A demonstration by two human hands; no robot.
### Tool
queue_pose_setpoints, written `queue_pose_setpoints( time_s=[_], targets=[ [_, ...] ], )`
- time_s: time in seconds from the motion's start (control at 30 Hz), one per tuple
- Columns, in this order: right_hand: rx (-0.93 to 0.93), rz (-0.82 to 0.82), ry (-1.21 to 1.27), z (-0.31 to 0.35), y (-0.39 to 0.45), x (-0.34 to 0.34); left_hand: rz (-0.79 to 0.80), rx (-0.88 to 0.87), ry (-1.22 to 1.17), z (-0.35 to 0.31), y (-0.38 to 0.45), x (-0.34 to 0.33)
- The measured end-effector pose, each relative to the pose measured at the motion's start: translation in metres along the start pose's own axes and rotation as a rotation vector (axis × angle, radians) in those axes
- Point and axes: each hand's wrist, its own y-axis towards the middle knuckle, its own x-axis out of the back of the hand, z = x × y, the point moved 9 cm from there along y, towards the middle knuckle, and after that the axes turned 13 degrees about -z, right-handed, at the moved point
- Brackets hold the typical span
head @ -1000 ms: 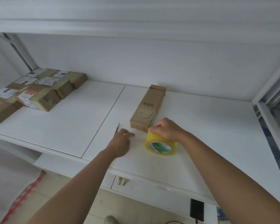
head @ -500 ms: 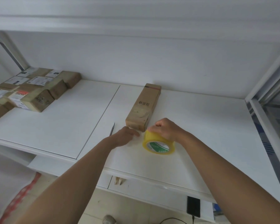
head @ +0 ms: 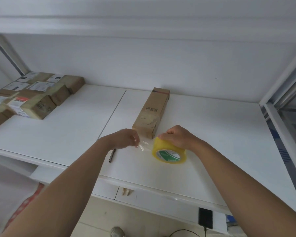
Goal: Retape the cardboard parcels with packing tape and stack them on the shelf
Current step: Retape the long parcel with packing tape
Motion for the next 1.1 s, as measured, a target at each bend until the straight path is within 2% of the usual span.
queue_pose_setpoints(
  time_s=[0.27,0.53,0.7,0.93,1.1],
  targets=[
    [-0.048,0.026,0.021,-0.001,-0.006,0.020,0.065,0.031,-0.065,-0.014,0.008,0.017],
    [0.002,-0.066,-0.083,0.005,0.005,0.048,0.039,-0.048,-0.329,-0.038,0.022,0.034],
    [0.020,-0.137,-0.111,0.015,0.017,0.059,-0.069,-0.041,-0.389,-0.037,0.036,0.049],
    [0.073,-0.072,-0.304,0.036,0.017,0.057,-0.175,0.069,-0.541,-0.021,0.054,0.068],
    [0.147,-0.210,-0.315,0.055,0.028,0.071,-0.240,0.074,-0.605,-0.023,0.066,0.077]
  ],
)
